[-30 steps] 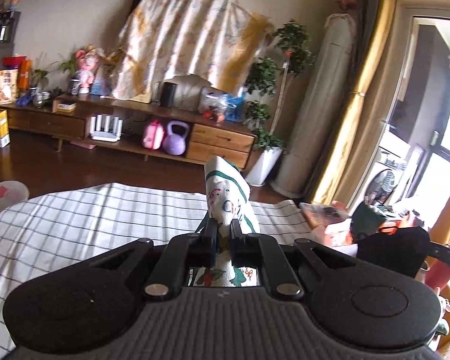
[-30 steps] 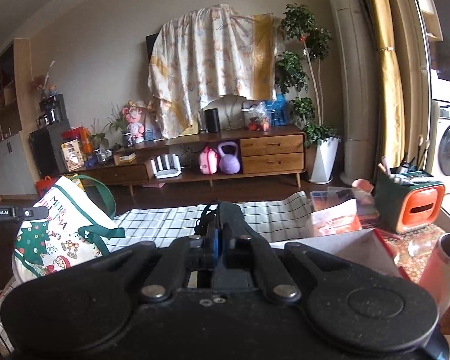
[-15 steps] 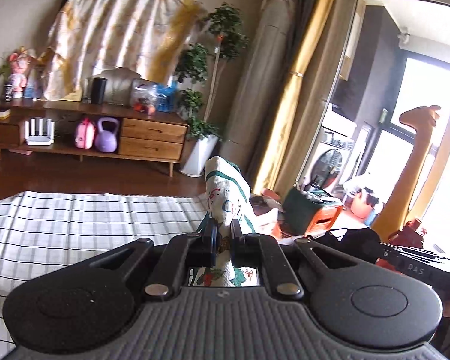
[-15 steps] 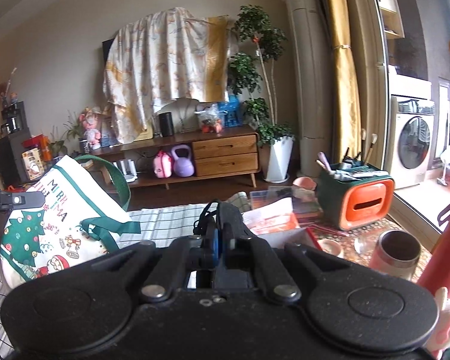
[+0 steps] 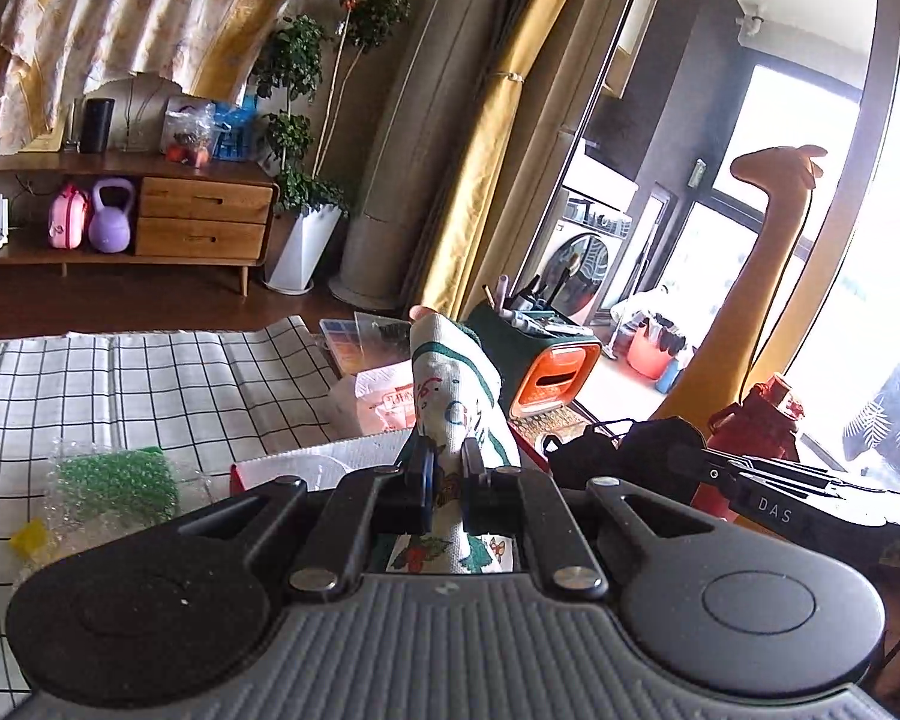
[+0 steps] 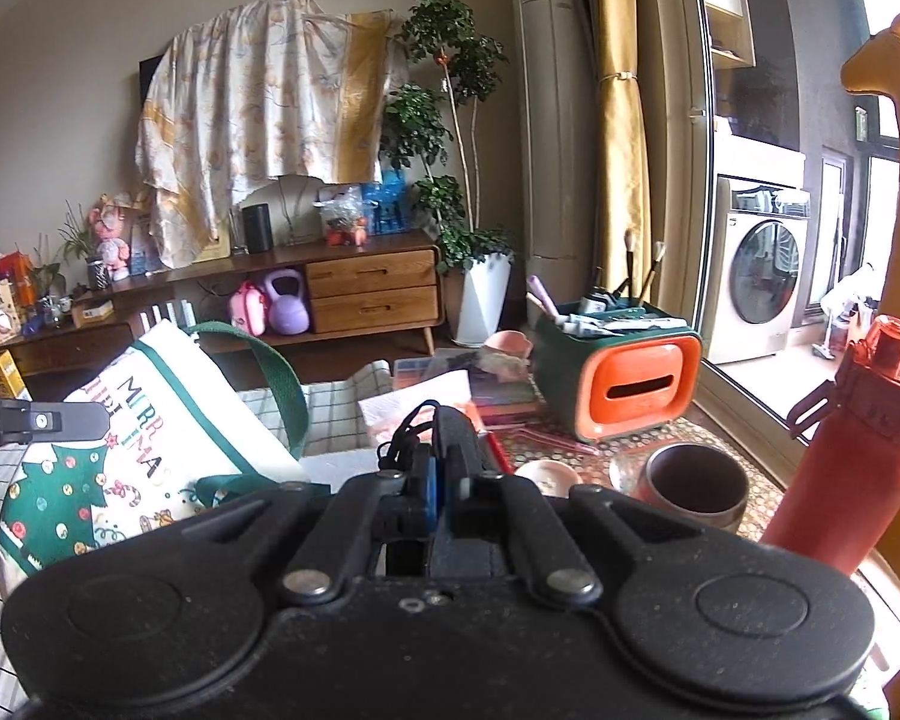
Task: Organize soft objects
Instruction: 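Lift and carry the tote bag with the left tool while the right tool carries the cap over the box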
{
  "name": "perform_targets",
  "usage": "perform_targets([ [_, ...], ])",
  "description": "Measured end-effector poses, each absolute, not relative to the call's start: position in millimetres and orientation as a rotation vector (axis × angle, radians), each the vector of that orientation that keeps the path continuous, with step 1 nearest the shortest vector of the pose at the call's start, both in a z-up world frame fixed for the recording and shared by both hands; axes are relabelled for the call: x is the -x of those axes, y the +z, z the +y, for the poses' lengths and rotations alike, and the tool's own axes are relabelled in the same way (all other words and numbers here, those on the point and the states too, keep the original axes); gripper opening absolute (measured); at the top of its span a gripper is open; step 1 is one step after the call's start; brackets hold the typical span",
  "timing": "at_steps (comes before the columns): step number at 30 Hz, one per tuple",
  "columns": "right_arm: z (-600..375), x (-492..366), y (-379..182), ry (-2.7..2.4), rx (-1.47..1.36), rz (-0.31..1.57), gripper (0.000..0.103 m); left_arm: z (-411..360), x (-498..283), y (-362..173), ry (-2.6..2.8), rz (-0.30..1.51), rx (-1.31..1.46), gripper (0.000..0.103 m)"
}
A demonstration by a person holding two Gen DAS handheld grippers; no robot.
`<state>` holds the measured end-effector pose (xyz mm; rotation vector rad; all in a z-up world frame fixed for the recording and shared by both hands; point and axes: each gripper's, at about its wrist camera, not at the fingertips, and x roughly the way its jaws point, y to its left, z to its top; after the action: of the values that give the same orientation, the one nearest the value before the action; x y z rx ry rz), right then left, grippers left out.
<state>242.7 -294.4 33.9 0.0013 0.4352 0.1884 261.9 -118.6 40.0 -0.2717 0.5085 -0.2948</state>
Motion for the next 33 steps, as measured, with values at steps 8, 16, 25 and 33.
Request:
perform_targets([
  [8, -298.4, -259.4, 11.2, 0.179, 0.017, 0.464, 0.002, -144.0, -292.3, 14.4, -0.326, 0.562, 0.269, 0.008],
  [16, -290.7, -273.7, -7.5, 0.194, 0.011, 0.492, 0.002, -145.5, -322.9, -19.4, -0.294, 0.626, 0.26, 0.008],
  [25, -283.1, -286.4, -35.0, 0.219, -0.032, 0.572, 0.002, -140.1, -339.2, -46.5, -0.276, 0.686, 0.254, 0.008],
  [33, -277.2, -289.1, -52.6, 0.231, -0.066, 0.623, 0.004, -140.4, -350.4, -61.6, -0.251, 0.711, 0.19, 0.008],
])
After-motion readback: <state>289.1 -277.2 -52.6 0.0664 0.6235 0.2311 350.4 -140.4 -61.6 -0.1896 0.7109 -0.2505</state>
